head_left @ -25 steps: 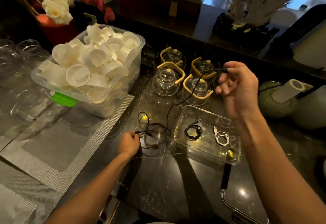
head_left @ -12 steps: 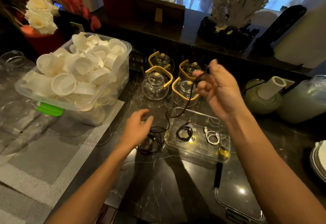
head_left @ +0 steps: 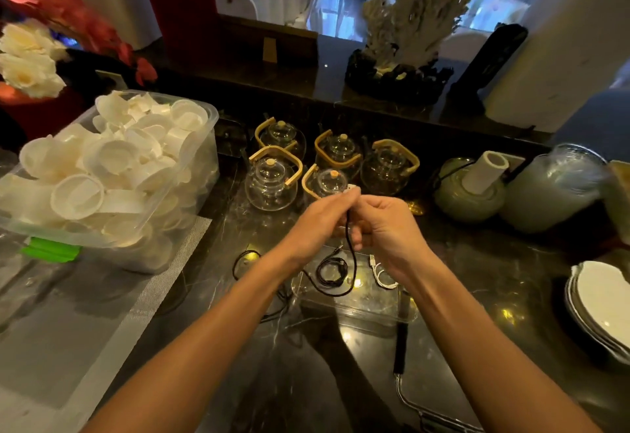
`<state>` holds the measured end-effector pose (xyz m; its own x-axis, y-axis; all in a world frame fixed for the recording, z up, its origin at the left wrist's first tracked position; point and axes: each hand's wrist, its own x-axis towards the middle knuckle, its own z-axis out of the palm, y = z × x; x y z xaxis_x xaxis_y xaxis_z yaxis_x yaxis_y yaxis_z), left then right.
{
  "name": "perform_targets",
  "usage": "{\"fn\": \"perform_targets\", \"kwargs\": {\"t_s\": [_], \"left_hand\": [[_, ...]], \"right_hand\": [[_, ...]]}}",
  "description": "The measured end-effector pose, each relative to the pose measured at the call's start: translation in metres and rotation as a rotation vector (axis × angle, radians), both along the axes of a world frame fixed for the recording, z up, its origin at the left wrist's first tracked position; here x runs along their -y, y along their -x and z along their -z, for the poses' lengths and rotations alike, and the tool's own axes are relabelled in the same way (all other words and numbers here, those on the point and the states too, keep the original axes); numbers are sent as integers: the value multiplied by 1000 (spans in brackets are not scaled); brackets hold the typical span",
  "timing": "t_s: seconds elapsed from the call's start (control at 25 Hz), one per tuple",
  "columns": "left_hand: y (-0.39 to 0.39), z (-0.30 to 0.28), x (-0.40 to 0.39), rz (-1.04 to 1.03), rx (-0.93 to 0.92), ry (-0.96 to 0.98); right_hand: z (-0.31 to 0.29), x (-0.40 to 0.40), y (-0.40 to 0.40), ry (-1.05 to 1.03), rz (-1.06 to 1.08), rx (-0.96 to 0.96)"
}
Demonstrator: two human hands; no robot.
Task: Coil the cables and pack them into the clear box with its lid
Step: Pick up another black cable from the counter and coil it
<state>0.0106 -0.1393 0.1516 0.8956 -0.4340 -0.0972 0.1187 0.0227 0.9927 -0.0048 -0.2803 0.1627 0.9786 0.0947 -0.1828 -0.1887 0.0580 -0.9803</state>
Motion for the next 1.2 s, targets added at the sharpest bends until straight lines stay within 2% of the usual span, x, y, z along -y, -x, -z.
{"fn": "perform_targets", "kwargs": {"t_s": [0.16,0.28,0.52,0.76,0.84,0.92,1.0,1.08,1.2], "left_hand": [[-1,12,24,41,-92,-14],[-6,16,31,66,-156,-63],[-14,17,39,256,-78,-221],[-17,20,50,277,-205,-145],[-24,19,53,197,-290,26],[-34,8,55,125,-449,355],[-38,-10,55,104,-520,598],[-36,-27,56,130,-502,688],[-26,-40,52,220,-482,658]], "right_hand": [[10,21,9,124,-25,-9],[12,34,18,56,-115,-43],[32,46,22,10,-59,-76],[43,52,25,2,-13,-50],[48,48,32,-140,-34,-132],[58,38,44,-351,-98,-201],[69,27,54,-459,-130,-262],[78,15,58,-469,-127,-329],[82,4,47,-418,-26,-397]]}}
